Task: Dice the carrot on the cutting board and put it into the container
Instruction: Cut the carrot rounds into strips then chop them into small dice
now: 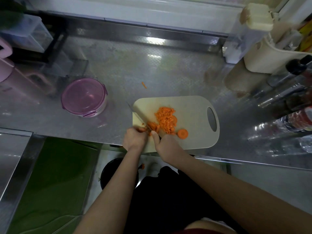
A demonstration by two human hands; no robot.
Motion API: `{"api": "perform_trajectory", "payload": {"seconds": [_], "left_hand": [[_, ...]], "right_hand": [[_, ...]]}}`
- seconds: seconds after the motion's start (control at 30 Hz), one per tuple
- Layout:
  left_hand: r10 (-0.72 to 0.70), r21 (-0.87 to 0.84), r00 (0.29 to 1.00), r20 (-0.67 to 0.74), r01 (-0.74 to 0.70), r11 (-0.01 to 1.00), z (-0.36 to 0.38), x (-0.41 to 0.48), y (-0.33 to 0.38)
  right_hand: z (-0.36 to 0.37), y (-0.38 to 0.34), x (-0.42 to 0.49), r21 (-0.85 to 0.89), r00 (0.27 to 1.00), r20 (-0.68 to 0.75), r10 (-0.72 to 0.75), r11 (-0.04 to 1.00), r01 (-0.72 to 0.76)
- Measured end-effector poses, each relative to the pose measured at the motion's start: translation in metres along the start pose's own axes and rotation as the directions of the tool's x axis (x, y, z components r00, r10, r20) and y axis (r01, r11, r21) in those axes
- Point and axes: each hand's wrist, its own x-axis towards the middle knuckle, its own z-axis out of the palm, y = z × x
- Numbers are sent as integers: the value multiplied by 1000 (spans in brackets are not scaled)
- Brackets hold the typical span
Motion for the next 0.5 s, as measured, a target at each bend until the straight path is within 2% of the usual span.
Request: {"api": "perform_trajectory", "payload": {"seconds": [0.13,0.33,0.5], "left_hand": [[5,16,1000,-5,-5,1000,2,1,-1],[13,59,1000,-24,-12,998,2,-1,0],[41,64,999,14,-41,997,0,-2,0]], "right_hand": [[2,4,0,81,1000,-10,8,997,-7],[-1,-11,10,100,999,-36,-21,995,24],[-13,-10,15,160,998,62,17,987,-27]]}}
